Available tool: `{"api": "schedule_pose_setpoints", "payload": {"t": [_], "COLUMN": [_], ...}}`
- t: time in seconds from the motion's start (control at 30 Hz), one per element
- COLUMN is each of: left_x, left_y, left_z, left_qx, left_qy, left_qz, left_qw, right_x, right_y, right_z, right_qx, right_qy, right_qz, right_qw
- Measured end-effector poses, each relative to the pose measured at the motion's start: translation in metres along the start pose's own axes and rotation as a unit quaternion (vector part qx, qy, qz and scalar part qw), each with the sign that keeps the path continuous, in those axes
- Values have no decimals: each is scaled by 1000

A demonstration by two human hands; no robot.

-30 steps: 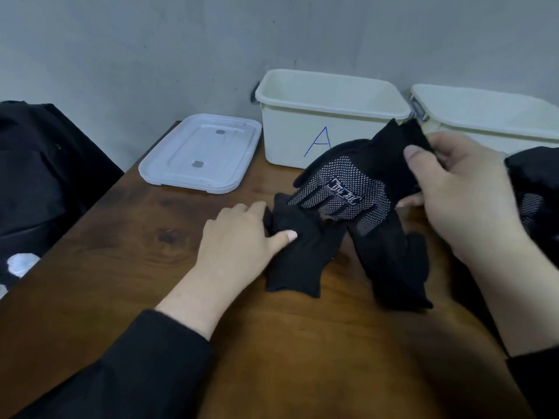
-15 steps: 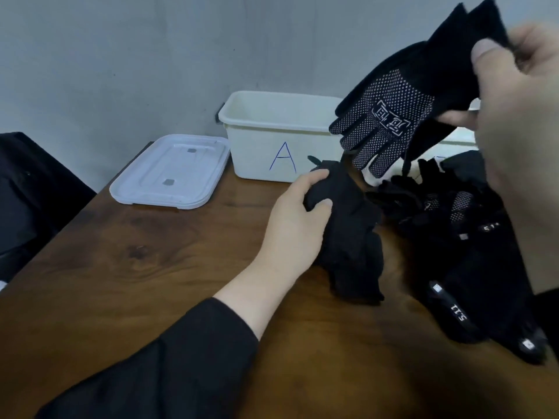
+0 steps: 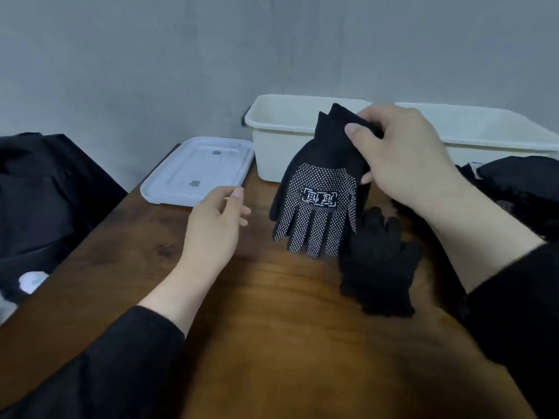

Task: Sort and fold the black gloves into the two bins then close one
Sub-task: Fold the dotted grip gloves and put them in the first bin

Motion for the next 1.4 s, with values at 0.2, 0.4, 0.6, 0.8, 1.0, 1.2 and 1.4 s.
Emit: {"api": "schedule_pose_setpoints", "payload": {"t": [0.2, 0.4, 0.6, 0.8, 1.0, 1.2, 1.4], "left_x": [35, 44, 40, 38, 31, 36, 35], "left_y": [-7, -44, -43, -43, -42, -40, -31], "left_z": [3, -13, -21, -34, -35, -36, -26], "left_qx": [-74, -185, -239, -287, -303, -186, -54], "left_qy": [22, -188, -236, -335, -301, -265, -280], "left_qz": [40, 179, 245, 306, 323, 194, 99], "left_qw": [996, 948, 909, 844, 845, 926, 953], "right_x": [-41, -114, -104, -107, -103, -94, -94], "right_y": [-7, 36, 42, 46, 33, 37, 28], "right_z": [-39, -135, -133, -127, -125, -130, -110], "right_qx": [157, 169, 148, 167, 148, 85, -11], "right_qy": [51, -216, -268, -217, -138, -279, -187], "right_qz": [-4, -120, -90, -111, -86, -61, 52], "right_qw": [986, 954, 948, 955, 975, 954, 981]}}
Point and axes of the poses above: each hand's wrist, its own z-axis towards the middle knuckle, its own x-axis out of the back of the hand, y = z × x, the point moved 1 cm from there along z, towards the middle knuckle, and after that the axes turned 2 degrees about -z, right-handed, at the moved point
